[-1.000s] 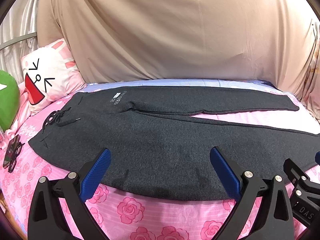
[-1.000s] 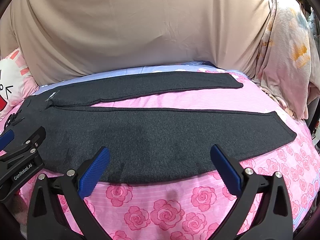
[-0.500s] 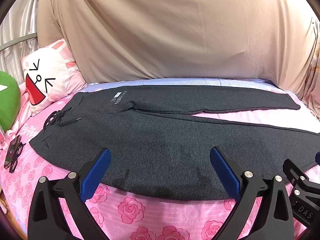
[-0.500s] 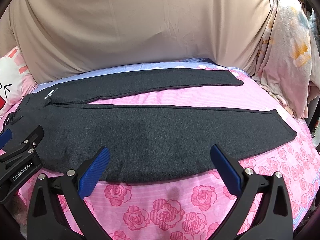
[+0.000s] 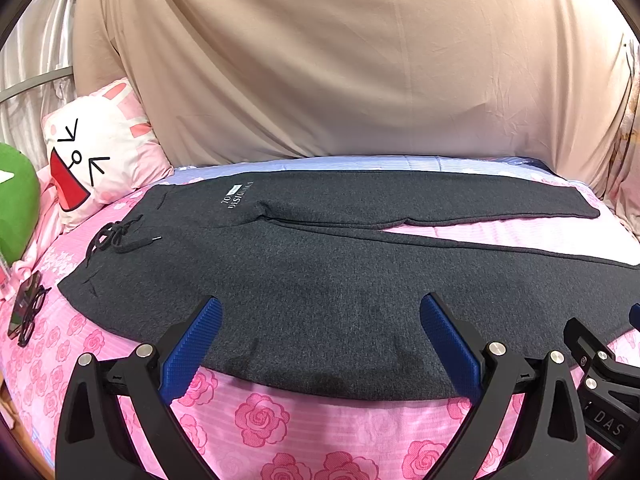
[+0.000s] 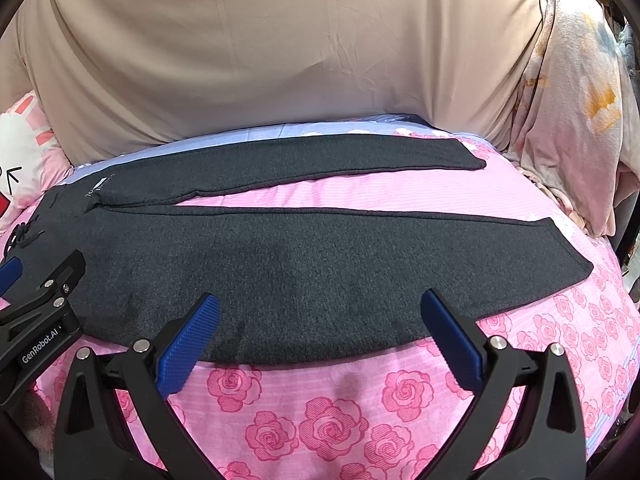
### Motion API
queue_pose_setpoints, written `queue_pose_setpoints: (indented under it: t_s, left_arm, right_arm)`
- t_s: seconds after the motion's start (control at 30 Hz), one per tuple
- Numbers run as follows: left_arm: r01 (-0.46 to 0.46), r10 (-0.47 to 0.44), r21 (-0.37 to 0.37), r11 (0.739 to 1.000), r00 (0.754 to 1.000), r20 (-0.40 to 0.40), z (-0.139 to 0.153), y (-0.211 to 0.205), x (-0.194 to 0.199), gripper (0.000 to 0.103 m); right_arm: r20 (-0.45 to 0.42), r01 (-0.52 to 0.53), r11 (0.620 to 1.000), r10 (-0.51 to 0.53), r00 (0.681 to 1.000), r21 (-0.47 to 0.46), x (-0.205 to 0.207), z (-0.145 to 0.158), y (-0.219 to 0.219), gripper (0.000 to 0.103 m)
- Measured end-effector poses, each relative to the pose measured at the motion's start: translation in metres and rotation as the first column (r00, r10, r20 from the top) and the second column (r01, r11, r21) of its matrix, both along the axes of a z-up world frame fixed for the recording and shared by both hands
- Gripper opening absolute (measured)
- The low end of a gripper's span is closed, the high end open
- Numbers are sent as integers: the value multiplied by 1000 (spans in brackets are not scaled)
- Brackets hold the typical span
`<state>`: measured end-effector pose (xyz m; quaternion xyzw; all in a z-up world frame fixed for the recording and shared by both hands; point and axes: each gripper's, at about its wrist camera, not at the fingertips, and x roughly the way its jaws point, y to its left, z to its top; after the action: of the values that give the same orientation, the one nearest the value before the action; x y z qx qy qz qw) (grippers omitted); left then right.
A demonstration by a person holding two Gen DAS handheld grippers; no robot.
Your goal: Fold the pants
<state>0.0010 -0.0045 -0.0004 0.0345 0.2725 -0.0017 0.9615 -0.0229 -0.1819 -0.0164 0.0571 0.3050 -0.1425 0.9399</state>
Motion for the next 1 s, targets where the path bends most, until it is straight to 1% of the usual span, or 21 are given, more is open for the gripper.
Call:
queue_pose_setpoints:
  t_s: [1.0]
  left_arm:
    - [5, -5, 3, 1000, 1000, -6, -1, -1, 1, 98]
  right_arm:
    - [-16, 1, 1000, -1, 1000, -2, 2, -4, 1, 98]
